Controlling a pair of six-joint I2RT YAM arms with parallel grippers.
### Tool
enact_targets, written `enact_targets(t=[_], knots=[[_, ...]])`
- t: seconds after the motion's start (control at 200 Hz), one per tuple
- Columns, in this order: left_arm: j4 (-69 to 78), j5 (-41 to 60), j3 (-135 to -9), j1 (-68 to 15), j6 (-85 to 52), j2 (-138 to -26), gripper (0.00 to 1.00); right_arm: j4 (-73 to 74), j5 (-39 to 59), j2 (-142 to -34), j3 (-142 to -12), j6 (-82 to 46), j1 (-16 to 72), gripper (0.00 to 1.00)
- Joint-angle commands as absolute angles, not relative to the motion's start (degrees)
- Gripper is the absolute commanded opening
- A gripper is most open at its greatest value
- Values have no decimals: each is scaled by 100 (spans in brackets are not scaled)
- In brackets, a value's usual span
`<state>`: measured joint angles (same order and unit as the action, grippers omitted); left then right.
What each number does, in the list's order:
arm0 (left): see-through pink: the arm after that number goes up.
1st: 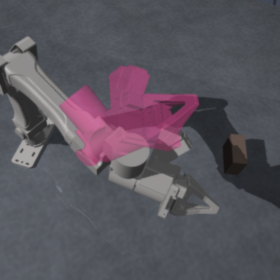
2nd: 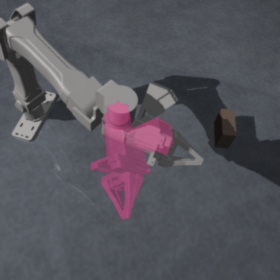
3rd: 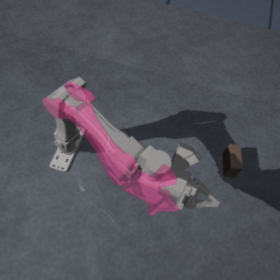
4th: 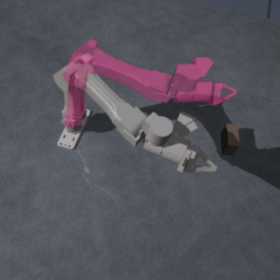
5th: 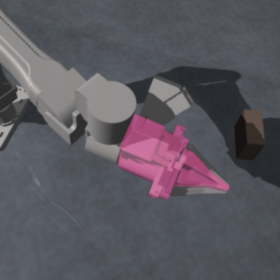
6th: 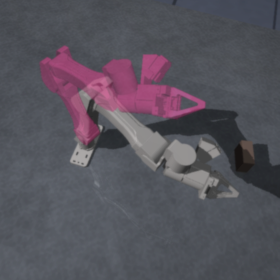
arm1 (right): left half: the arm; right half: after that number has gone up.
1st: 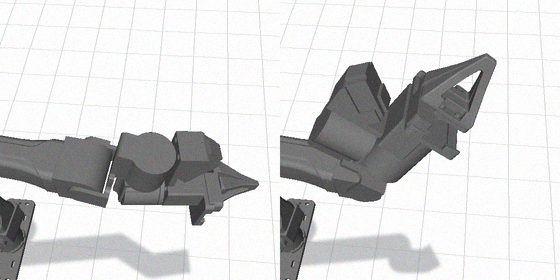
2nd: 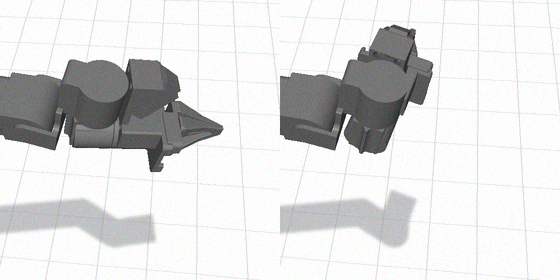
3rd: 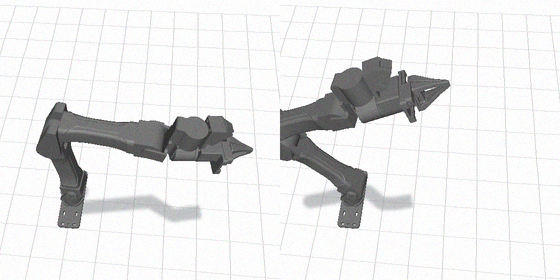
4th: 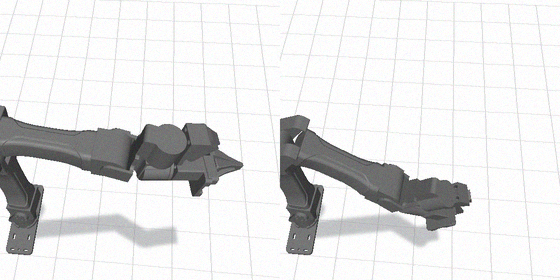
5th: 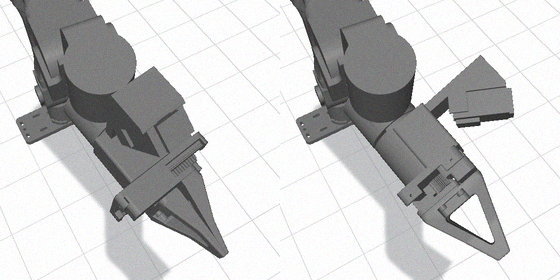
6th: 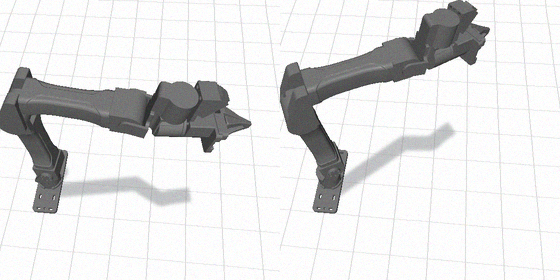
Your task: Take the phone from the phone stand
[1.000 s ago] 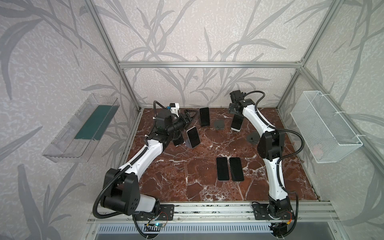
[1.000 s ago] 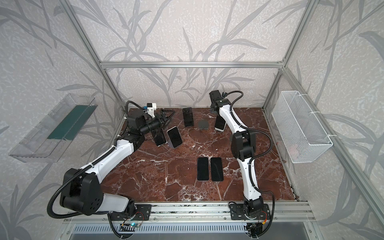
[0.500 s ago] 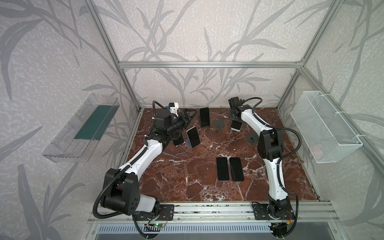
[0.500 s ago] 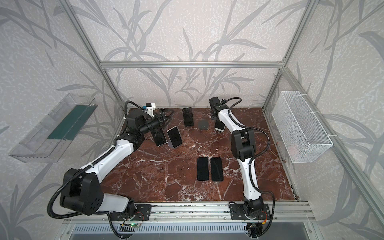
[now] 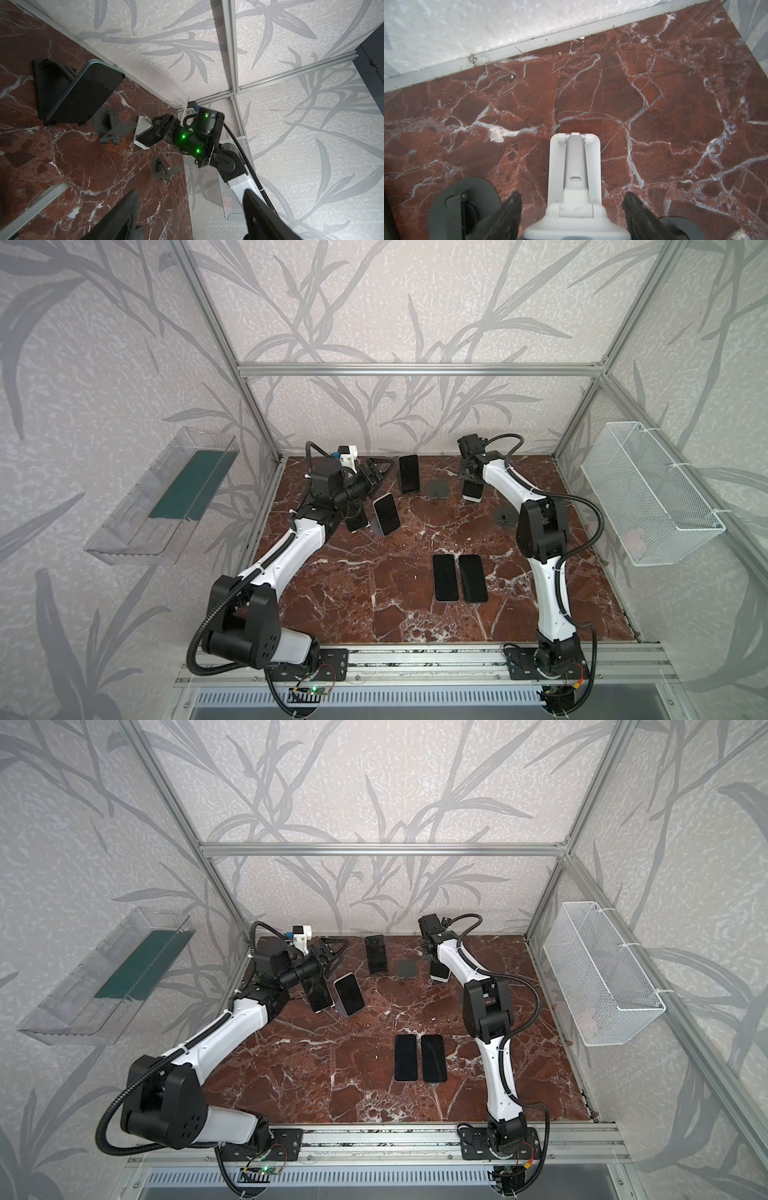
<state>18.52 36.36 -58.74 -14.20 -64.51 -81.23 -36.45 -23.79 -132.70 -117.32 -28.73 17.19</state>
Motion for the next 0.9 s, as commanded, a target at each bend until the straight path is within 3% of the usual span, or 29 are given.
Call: enact_targets(t=[0.0, 0.61, 0.895], knots=[[2004, 3729, -5944, -1413, -6469, -8157, 79, -3308, -2351, -12714, -11598, -2673, 1701, 67], [1942, 3726, -5967, -1392, -6394, -8200, 79, -2775, -2059, -11475, -10555, -2266, 1774, 63], [1632, 3373, -5916, -1349, -6135, -8008, 79, -2137, -2338, -10282, -9343, -1747, 2217, 63]])
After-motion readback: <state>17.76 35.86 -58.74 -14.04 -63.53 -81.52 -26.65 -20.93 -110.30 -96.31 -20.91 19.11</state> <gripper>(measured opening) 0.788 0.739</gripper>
